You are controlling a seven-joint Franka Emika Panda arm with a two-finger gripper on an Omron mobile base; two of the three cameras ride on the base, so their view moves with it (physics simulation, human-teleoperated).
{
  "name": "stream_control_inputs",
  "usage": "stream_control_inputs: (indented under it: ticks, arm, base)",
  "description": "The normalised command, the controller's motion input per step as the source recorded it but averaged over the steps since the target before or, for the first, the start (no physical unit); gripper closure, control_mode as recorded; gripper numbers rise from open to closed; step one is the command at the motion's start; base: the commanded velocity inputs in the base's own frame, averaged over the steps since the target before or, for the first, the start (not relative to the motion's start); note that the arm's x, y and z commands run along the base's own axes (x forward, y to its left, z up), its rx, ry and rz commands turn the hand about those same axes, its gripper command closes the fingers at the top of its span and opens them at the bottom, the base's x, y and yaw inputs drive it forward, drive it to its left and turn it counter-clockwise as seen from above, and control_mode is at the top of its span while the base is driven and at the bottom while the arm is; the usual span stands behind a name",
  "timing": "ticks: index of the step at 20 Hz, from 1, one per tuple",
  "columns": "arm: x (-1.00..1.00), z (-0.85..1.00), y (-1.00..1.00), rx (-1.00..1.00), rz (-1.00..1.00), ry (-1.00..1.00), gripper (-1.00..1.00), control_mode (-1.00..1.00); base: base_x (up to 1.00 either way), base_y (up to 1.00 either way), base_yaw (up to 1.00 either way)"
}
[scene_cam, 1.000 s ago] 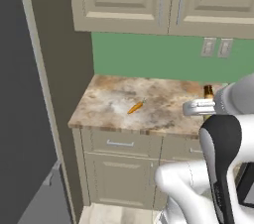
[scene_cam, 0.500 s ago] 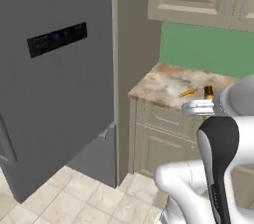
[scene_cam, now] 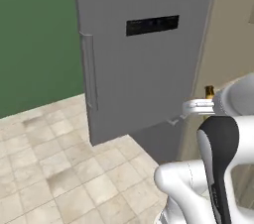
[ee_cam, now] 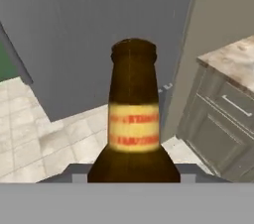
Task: Place the liquor and beer on the top shelf of the fridge to keep them out of children's reach, and place the carrot on lower shelves for easy access.
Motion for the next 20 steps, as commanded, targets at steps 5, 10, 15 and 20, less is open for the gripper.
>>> stream_control_inputs:
  ticks: [5,10,15,20]
  arm:
    - [0.0,0.0,0.0,0.0,0.0,0.0,1.0,1.0]
    - [0.0,0.0,0.0,0.0,0.0,0.0,1.0,1.0]
    - [0.0,0.0,0.0,0.0,0.0,0.0,1.0,1.0]
    - [0.0,0.0,0.0,0.0,0.0,0.0,1.0,1.0]
  base:
    - [0.0,0.71,0.8]
    - [0.01,0.92,0.66]
    - [0.21,0.85,0.48]
    - [0.42,0.22,0.13]
